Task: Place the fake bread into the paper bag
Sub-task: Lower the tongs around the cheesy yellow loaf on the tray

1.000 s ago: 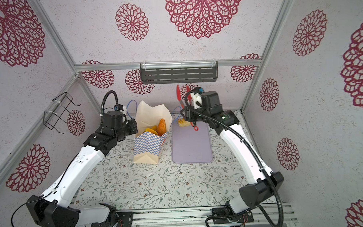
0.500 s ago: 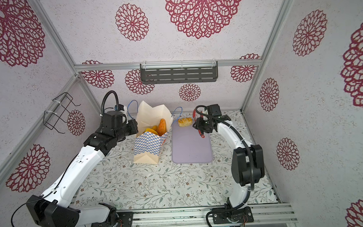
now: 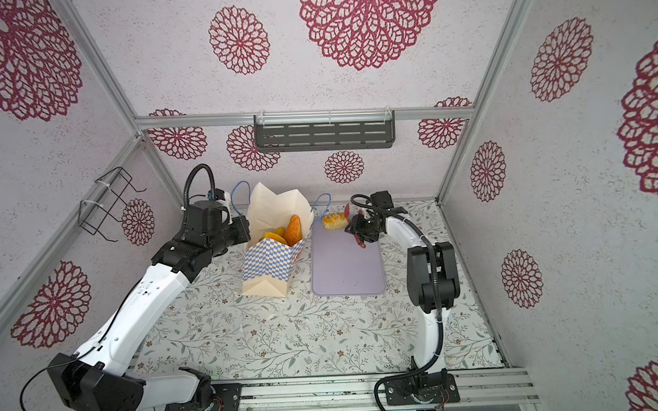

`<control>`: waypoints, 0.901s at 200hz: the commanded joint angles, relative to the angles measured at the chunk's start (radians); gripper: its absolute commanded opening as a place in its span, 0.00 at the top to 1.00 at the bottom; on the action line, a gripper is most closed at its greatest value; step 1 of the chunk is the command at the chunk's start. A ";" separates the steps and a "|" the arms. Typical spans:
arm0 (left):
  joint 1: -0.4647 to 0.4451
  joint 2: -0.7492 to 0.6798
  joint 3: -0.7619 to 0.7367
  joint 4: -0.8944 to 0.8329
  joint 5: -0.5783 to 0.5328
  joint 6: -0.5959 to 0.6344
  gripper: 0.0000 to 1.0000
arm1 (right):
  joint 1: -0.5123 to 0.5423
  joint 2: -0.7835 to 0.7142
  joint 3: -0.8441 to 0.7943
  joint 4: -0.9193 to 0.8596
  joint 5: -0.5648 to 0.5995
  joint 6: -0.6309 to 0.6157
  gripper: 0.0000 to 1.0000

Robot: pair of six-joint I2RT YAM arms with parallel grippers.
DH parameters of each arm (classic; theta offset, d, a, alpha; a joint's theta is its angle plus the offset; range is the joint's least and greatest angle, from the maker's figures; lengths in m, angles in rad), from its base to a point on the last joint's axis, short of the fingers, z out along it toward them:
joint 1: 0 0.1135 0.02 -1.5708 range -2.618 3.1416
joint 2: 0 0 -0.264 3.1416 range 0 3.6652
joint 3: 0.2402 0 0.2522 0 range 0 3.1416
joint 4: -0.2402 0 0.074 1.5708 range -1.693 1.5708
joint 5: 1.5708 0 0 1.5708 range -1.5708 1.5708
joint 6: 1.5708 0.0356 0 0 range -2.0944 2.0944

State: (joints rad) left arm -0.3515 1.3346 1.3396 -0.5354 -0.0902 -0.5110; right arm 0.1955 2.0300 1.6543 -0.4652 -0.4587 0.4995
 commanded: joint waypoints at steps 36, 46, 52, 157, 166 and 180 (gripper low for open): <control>0.005 -0.026 -0.012 0.050 0.007 -0.012 1.00 | -0.002 0.069 0.091 0.031 -0.041 0.037 0.41; 0.005 -0.025 -0.011 0.051 0.007 -0.011 1.00 | -0.003 0.082 0.103 0.031 -0.045 0.040 0.41; 0.005 -0.025 -0.011 0.051 0.007 -0.012 1.00 | -0.001 0.091 0.109 0.031 -0.050 0.043 0.41; 0.005 -0.032 -0.017 0.044 0.007 -0.008 1.00 | 0.021 0.193 0.205 0.024 -0.072 0.067 0.41; 0.004 -0.032 -0.017 0.043 0.007 -0.008 1.00 | 0.024 0.199 0.213 0.022 -0.070 0.067 0.41; 0.005 -0.032 -0.019 0.045 0.008 -0.009 1.00 | 0.031 0.212 0.227 0.014 -0.069 0.068 0.41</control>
State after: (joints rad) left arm -0.3515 1.3327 1.3304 -0.5274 -0.0898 -0.5175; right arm 0.2134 2.2387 1.8305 -0.4538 -0.5034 0.5537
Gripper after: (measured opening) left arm 0.038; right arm 0.595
